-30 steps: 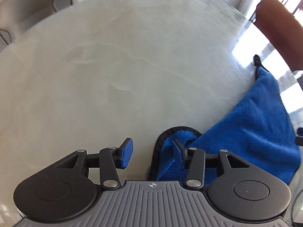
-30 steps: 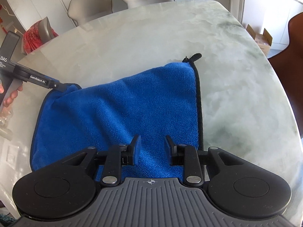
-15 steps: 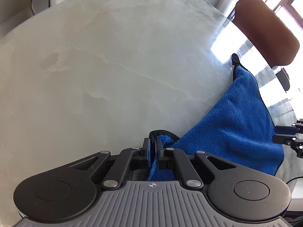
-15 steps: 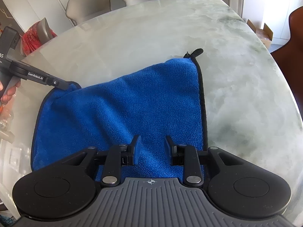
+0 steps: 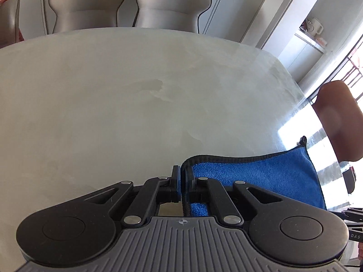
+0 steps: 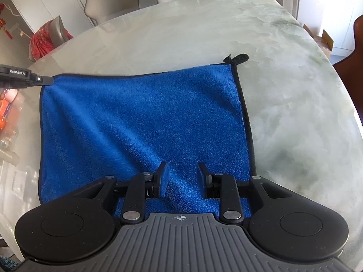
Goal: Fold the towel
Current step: 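Stretch the towel between both grippers and lay it flat on the table, then open both grippers and release the flattened towel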
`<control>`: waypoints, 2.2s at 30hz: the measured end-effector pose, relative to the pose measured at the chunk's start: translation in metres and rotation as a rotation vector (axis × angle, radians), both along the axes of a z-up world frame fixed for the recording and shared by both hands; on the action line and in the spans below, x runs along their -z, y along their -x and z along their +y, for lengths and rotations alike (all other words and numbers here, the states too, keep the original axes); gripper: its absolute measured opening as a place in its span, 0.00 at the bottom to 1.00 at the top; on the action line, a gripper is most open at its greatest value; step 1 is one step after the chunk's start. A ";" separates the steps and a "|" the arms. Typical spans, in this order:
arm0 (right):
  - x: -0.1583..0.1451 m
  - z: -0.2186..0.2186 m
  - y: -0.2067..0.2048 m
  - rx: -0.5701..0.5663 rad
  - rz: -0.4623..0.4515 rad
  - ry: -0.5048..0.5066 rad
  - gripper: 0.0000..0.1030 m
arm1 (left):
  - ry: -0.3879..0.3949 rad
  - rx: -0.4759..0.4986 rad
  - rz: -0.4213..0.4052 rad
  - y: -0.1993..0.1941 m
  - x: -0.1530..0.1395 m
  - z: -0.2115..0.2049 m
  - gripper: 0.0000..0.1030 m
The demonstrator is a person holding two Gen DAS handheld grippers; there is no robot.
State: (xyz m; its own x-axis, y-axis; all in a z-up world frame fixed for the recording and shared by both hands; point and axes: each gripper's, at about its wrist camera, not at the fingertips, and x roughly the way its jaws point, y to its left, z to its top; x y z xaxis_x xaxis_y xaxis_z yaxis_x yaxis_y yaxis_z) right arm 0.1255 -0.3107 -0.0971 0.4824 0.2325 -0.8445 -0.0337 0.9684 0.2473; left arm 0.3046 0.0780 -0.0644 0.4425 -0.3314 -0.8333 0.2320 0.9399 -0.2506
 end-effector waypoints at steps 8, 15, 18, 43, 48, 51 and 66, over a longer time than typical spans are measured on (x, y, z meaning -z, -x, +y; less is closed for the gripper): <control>-0.005 -0.008 -0.041 0.025 -0.102 0.045 0.28 | -0.097 0.013 0.008 -0.010 0.030 -0.026 0.06; 0.004 -0.028 -0.092 0.121 -0.153 0.106 0.30 | -0.138 0.013 0.016 -0.011 0.033 -0.036 0.10; 0.015 -0.031 -0.112 0.146 -0.135 0.144 0.32 | -0.183 0.024 0.032 -0.009 0.037 -0.040 0.11; 0.033 -0.047 -0.159 0.170 -0.187 0.225 0.12 | -0.301 0.072 -0.066 -0.033 0.065 -0.082 0.16; 0.023 -0.055 -0.149 0.165 -0.187 0.204 0.22 | -0.309 0.050 -0.064 -0.032 0.059 -0.082 0.17; 0.001 -0.061 -0.121 0.150 -0.223 0.208 0.36 | -0.297 0.027 -0.084 -0.018 0.041 -0.075 0.30; -0.032 -0.061 0.063 -0.028 -0.034 0.337 0.40 | -0.153 -0.118 -0.049 0.142 0.023 -0.046 0.67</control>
